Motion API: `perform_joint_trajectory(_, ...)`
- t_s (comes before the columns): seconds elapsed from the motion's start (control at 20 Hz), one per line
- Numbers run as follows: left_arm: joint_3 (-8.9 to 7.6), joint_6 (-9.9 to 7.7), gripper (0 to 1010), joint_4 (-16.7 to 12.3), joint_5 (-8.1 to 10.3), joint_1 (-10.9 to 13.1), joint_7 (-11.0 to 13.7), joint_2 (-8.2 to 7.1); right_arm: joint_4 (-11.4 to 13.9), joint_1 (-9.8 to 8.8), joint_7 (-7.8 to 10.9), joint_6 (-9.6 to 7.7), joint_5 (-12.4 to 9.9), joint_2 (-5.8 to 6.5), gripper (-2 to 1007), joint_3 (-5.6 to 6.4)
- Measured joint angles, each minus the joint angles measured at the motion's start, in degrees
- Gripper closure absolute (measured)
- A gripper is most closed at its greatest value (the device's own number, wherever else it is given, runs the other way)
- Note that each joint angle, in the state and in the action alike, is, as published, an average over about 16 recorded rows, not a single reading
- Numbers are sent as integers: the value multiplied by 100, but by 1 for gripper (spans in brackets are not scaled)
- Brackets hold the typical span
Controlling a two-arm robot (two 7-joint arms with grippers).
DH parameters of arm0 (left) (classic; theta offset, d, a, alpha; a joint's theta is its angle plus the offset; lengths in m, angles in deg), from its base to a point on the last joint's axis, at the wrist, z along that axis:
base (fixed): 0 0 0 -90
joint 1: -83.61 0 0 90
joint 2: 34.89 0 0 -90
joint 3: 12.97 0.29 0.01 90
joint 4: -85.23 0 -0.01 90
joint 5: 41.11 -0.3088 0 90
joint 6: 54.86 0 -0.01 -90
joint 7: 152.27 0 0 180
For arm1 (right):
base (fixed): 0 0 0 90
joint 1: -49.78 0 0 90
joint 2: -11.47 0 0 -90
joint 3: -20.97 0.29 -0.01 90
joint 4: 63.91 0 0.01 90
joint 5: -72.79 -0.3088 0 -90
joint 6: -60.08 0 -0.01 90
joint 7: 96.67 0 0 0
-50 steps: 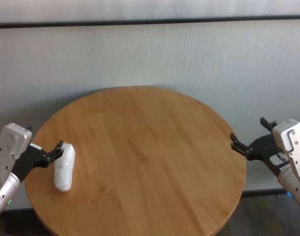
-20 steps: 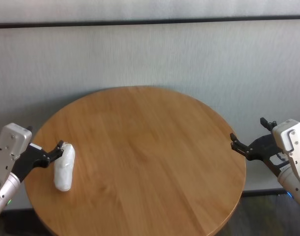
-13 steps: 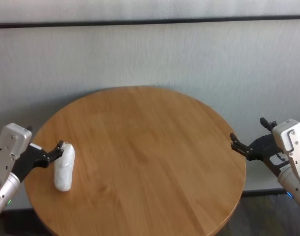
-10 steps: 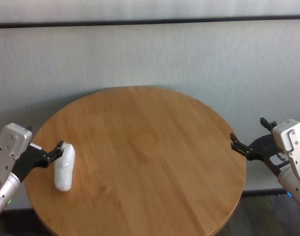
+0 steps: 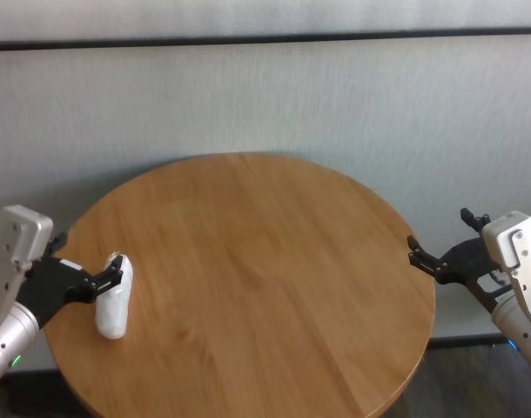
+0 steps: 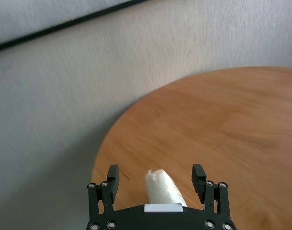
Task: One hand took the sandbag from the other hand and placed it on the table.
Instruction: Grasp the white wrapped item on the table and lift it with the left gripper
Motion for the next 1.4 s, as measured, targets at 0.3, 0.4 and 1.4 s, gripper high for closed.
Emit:
perform_joint_trajectory(0.3, -308, -1154, 10, -630, 591, 237, -21, 44, 0, 0, 0, 0, 0, 0, 4, 0)
perform_joint_trajectory(0.4, -394, -1516, 10, -778, 753, 281, -63, 90, 0, 0, 0, 0, 0, 0, 4, 0)
perform_joint_trajectory(1.4, -320, -2753, 10, -654, 716, 20, -222, 593, 0, 0, 0, 0, 0, 0, 4, 0)
